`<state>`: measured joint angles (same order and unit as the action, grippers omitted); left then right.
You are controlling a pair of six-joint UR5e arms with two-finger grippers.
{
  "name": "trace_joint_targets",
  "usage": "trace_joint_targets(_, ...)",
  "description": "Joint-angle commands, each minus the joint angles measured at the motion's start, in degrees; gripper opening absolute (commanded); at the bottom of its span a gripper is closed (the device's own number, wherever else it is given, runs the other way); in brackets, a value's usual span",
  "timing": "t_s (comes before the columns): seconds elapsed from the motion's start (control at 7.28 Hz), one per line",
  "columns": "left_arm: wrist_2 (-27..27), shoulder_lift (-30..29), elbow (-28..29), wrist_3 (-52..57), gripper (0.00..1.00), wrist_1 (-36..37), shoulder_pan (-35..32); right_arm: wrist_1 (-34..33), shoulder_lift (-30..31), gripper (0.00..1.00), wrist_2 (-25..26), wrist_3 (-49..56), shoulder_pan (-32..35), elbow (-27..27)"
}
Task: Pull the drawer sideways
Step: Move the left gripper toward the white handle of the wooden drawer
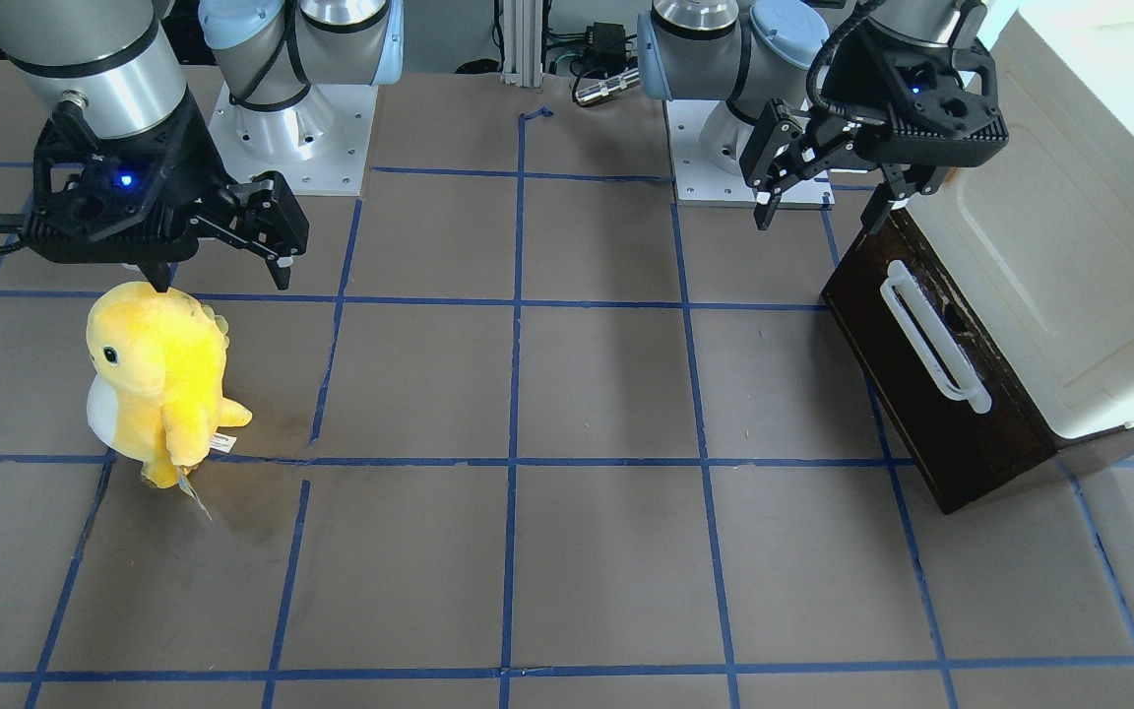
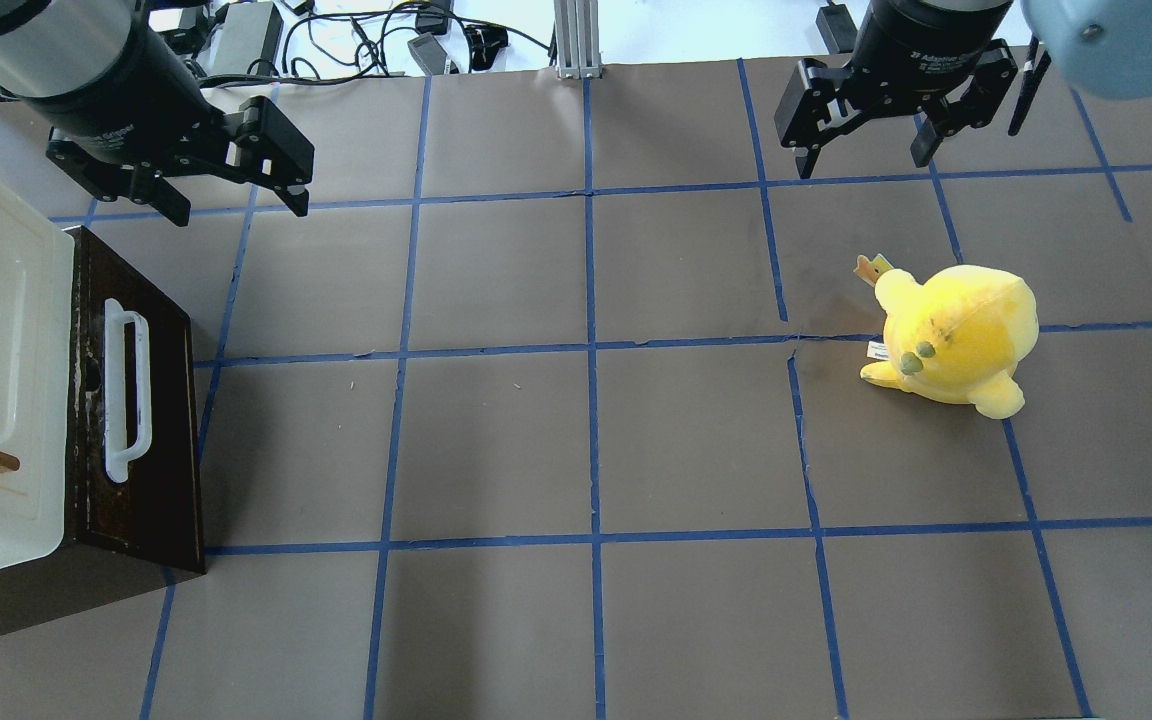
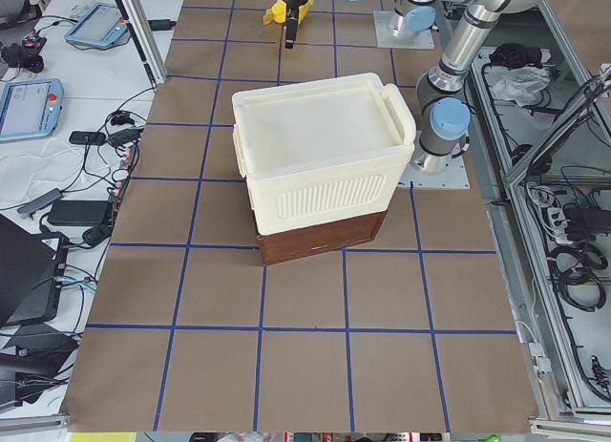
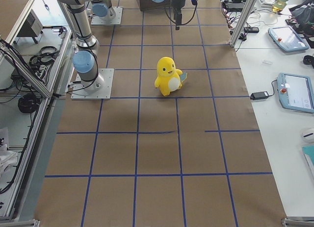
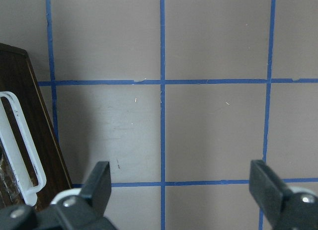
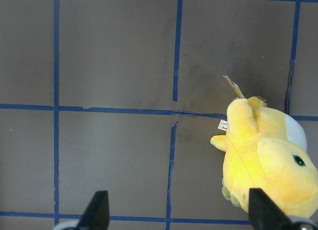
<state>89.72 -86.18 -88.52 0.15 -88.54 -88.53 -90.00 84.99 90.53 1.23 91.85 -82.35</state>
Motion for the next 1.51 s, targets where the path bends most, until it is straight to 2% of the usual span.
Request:
trace_joint_targets(0.0,6.68,-1.44,0.63,-2.42,1.0,0.56,-1.2,0.0,0.0,1.0,0.0,0.0,0.0,0.0)
trace_joint_targets(0.27,6.0,-3.45,0.2,-11.11,1.0,0.91,-4.18,0.0,0.0,1.0,0.0,0.0,0.0,0.0)
trace_joint_targets(0.41,6.43,-6.43,-0.07,-14.62,1.0,4.74,-6.89,0.0,0.0,1.0,0.0,0.0,0.0,0.0)
trace_joint_targets(0.55,7.66,-8.11,-0.77,-20.31,1.0,5.13,-9.09,0.0,0.0,1.0,0.0,0.0,0.0,0.0)
trace_joint_targets(0.69,14.37,-9.61,-3.12,-22.02,1.0,5.4,-9.46,0.0,0.0,1.0,0.0,0.0,0.0,0.0)
trace_joint_targets(0.96,19.34,-12.07,-6.39,-31.03,1.0,4.7,-9.99,0.0,0.0,1.0,0.0,0.08,0.0,0.0)
trace_joint_targets(1.37,35.47,-13.83,-14.55,-31.27,1.0,1.19,-10.88,0.0,0.0,1.0,0.0,0.0,0.0,0.0)
